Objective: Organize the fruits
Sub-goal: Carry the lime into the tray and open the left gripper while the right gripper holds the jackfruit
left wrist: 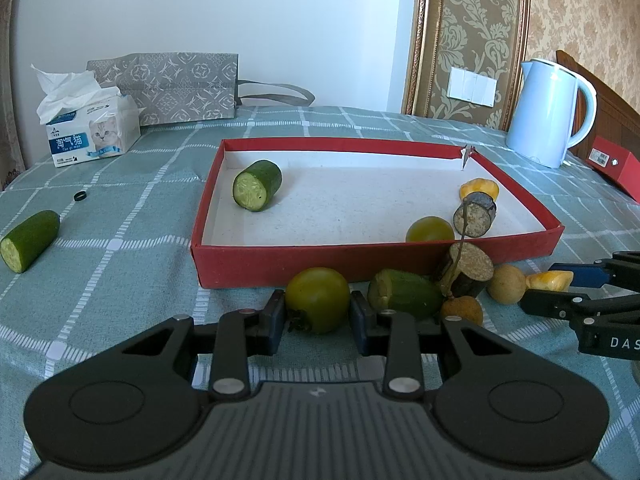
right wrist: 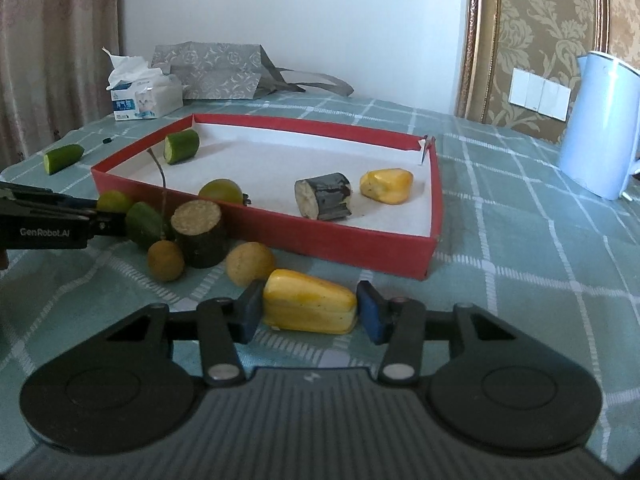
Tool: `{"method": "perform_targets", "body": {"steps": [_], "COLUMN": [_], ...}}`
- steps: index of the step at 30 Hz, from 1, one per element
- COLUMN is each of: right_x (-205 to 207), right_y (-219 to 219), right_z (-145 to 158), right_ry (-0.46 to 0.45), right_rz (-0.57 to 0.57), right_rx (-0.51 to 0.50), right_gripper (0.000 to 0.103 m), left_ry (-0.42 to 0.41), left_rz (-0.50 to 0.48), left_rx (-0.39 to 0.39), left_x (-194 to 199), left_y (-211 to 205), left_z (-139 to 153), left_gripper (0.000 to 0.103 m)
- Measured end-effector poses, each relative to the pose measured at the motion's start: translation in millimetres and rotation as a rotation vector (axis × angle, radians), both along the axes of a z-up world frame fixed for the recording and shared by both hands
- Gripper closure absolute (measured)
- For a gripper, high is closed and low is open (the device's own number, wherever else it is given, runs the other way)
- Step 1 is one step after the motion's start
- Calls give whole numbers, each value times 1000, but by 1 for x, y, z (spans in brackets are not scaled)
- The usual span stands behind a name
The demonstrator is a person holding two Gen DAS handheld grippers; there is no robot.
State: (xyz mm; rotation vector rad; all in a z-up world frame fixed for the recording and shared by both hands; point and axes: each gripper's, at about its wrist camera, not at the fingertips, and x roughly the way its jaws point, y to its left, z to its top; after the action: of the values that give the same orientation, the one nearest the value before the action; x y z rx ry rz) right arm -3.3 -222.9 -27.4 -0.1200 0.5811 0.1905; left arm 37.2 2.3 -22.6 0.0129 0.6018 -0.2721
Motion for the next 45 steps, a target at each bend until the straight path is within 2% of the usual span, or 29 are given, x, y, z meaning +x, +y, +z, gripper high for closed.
{"method": "perform_targets", "body": {"steps": [17, 24, 27, 30, 37, 45], "right_x": [1, 1, 1, 1, 1, 2], "right_y": [1, 1, 1, 1, 0, -1], "right_z": [-1, -1, -1, -1, -2, -2], "right_ry": [6, 6, 7, 7, 11, 13], "right_rz": [-2, -2, -2, -2, -2, -1], "right_rx": [-6, -7, -6, -6, 2, 5], "right_gripper": [56, 56, 55, 56, 55, 55], "left_ry": [3, -66, -86, -71, -21, 23], "left_rz": [39, 51, 40, 25, -3, -22], "left_rx": [-1, 5, 12, 12, 30, 68], "left_x": [-4, -1, 14, 35, 74, 98], "left_y": [12, 21, 17, 7, -16, -33], "left_z": [5, 37, 51, 55, 42, 25], "left_gripper": [70, 70, 70, 70, 70, 70]}}
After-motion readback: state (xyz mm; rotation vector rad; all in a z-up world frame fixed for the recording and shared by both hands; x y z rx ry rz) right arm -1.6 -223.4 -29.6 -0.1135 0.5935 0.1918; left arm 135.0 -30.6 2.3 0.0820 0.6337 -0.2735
